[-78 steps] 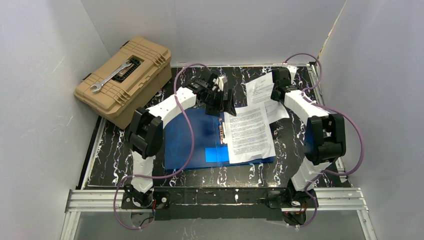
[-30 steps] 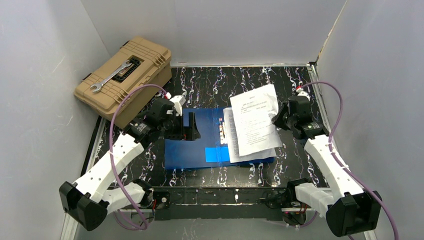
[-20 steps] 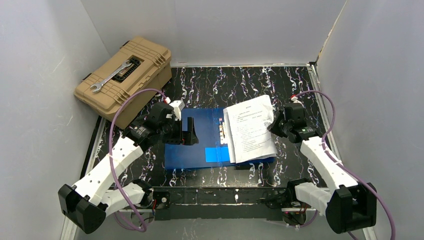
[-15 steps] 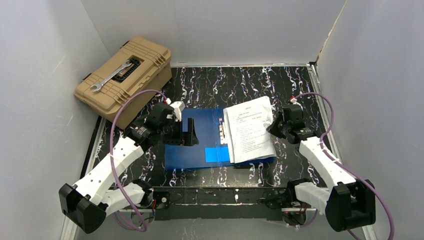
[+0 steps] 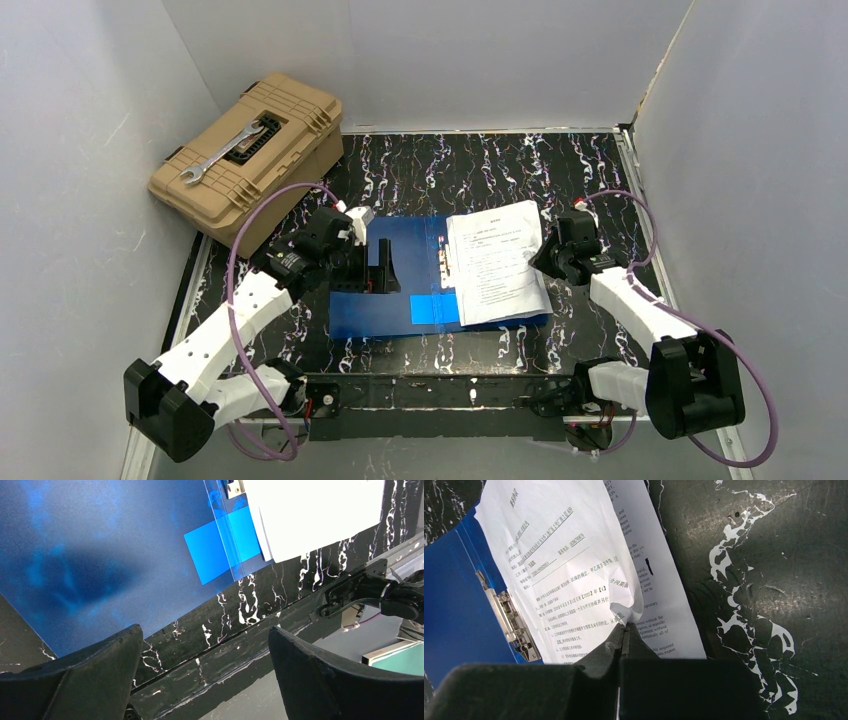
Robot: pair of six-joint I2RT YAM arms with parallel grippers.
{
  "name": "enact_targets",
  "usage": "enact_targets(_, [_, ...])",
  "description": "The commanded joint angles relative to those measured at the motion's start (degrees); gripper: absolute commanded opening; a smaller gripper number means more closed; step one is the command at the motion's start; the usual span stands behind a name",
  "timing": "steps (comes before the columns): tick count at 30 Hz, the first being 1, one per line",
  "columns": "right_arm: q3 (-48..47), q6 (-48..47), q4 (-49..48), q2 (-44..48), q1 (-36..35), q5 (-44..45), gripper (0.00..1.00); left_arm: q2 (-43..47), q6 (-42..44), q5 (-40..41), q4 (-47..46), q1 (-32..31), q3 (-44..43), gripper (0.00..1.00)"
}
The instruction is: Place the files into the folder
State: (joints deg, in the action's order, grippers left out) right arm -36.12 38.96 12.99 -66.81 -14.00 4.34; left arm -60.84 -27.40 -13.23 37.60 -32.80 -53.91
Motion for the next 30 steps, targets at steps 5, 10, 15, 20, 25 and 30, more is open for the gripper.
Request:
enact_targets(5, [1.63,1.27,-4.98,-2.00,-0.38,0.41,0.01,-1.56,-1.28,-4.54,-2.67,0.06,1.64,0.95])
enact_targets(10, [1.97,0.53,-5.84,-3.50,-0.62,-0.26,0.03,-2.30,-2.23,-5.48,-4.56,0.02,2.97,0.95])
enact_targets(15, [2.10,-0.39,-6.13,-4.61,-0.94,-0.47,0.09,-3.56,-3.78,-6.81,-6.59,-0.52,3.42,0.94])
enact_targets(20, [1.81,-1.77,-5.16,-4.30,-1.03,0.19,0.26,-5.25,-6.02,-7.11,-9.23,-2.62,3.64,0.94])
enact_targets(25, [-0.07,-4.56,-1.04,-2.23,-1.03,4.16,0.37,-7.84,-8.68,-6.04,-12.41,-6.06,3.49,0.94])
enact_targets(30, [-2.11,-8.16,2.80,-0.17,-1.07,9.77,0.50,-12.30,-11.36,-6.38,-17.16,-8.72,2.86,0.94])
